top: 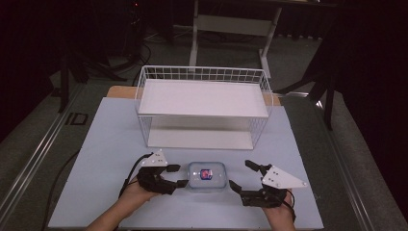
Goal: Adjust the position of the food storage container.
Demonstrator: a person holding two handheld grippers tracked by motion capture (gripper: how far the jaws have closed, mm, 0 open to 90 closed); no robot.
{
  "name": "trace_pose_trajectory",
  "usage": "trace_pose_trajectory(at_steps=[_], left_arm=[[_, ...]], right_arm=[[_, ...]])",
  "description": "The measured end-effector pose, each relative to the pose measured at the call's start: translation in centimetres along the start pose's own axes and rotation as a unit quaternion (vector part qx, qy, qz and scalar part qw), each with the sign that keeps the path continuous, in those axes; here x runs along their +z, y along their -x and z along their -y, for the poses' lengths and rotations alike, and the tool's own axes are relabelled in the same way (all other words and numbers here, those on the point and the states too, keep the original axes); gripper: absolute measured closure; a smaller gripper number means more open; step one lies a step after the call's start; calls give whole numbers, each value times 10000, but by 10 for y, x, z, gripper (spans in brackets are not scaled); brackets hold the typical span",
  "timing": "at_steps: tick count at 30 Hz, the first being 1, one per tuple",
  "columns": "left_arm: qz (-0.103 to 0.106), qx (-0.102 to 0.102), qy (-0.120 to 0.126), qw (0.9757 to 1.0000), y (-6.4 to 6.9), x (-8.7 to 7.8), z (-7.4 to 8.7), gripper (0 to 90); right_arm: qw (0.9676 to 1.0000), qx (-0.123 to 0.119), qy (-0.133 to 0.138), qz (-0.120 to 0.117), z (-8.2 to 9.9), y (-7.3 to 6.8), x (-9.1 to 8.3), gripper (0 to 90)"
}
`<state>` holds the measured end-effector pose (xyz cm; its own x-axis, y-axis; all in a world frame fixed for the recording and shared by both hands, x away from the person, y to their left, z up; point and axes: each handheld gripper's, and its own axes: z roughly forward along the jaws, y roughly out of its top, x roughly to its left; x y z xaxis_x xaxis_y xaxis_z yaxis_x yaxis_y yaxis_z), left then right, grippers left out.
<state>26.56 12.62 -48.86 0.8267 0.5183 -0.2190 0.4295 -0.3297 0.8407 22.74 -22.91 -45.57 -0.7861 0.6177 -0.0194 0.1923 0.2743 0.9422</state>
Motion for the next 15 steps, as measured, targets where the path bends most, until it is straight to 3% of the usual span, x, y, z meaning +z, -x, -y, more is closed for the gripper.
trace_pose_trajectory(at_steps=[2,4,6,8,11,13,15], left_arm=[[-129,23,130,9998,2,-6,-3,113],[-239,-46,280,9993,2,-10,-6,29],[-373,-74,493,9981,3,-14,-5,21],[-284,-113,561,9980,2,-15,-4,21],[-283,-144,594,9977,4,-13,-1,21],[-297,-98,648,9974,5,-12,-1,21],[-331,-38,647,9973,6,-12,-3,21]], right_arm=[[9999,-68,-73,81,0,-1,1,173],[9998,-114,-158,42,1,-2,3,174],[9997,82,-207,-74,2,-4,6,218],[9994,119,-245,-224,2,-5,10,195],[9988,-241,-370,206,1,-7,14,192],[9994,-148,-307,116,-1,-5,15,193],[9995,-127,-237,179,-3,-3,16,201]])
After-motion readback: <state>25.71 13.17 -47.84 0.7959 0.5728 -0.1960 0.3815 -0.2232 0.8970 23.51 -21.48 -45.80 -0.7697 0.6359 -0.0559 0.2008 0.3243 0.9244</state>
